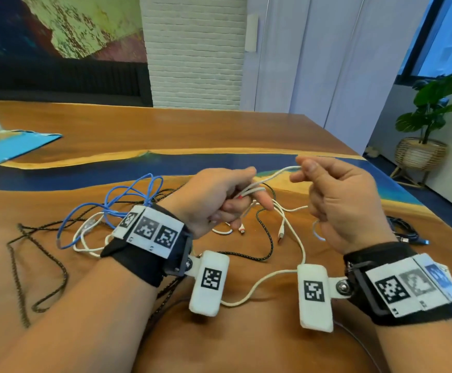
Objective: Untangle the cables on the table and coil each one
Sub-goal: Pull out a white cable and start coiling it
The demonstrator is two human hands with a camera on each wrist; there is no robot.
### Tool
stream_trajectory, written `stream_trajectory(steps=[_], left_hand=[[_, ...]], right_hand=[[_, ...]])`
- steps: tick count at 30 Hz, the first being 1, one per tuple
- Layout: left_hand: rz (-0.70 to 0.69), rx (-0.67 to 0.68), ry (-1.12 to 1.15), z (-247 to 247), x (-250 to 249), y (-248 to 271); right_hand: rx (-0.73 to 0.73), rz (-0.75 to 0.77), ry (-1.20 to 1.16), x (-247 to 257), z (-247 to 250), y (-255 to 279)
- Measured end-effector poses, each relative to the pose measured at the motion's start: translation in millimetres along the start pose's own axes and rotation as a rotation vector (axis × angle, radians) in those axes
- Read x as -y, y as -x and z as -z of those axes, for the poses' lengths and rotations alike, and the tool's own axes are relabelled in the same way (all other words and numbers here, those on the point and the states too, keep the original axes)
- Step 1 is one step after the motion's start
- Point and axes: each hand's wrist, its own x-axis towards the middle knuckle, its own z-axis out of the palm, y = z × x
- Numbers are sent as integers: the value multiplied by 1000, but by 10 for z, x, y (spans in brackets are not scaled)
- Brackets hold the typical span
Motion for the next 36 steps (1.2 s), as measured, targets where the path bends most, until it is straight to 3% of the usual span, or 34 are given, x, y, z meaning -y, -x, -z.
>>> stream_trajectory(steps=[2, 4, 9, 12, 16, 18, 21, 25, 28, 32, 34, 36], left_hand=[[-40, 32, 248, 14, -36, 6], [-100, 6, 475, -5, -68, -3], [-289, -252, 768, -85, -91, -90], [-293, -400, 587, -83, -57, -126], [-243, -448, 9, -104, 40, -140], [-161, -349, -166, -88, 56, -116], [-51, -182, -251, -108, 6, -44], [18, -125, -300, -143, -39, -13], [19, -40, -68, -123, -20, 3], [-132, 33, 627, -29, -119, 17], [-255, -17, 780, -7, -144, -16], [-332, -173, 782, -1, -127, -69]], right_hand=[[-60, -36, 50, -42, 80, -36], [-31, -68, 150, -59, 79, -33], [304, -107, 447, -65, -185, 104], [483, -203, 510, -67, -271, 181], [558, -181, 432, -21, -285, 224], [493, -109, 376, 5, -259, 192], [301, -53, 290, 0, -182, 107], [128, 24, 375, -78, -129, 61], [102, 37, 339, -109, -132, 48], [187, -101, 209, -130, -120, 36], [321, -172, 245, -164, -135, 56], [427, -235, 296, -184, -178, 93]])
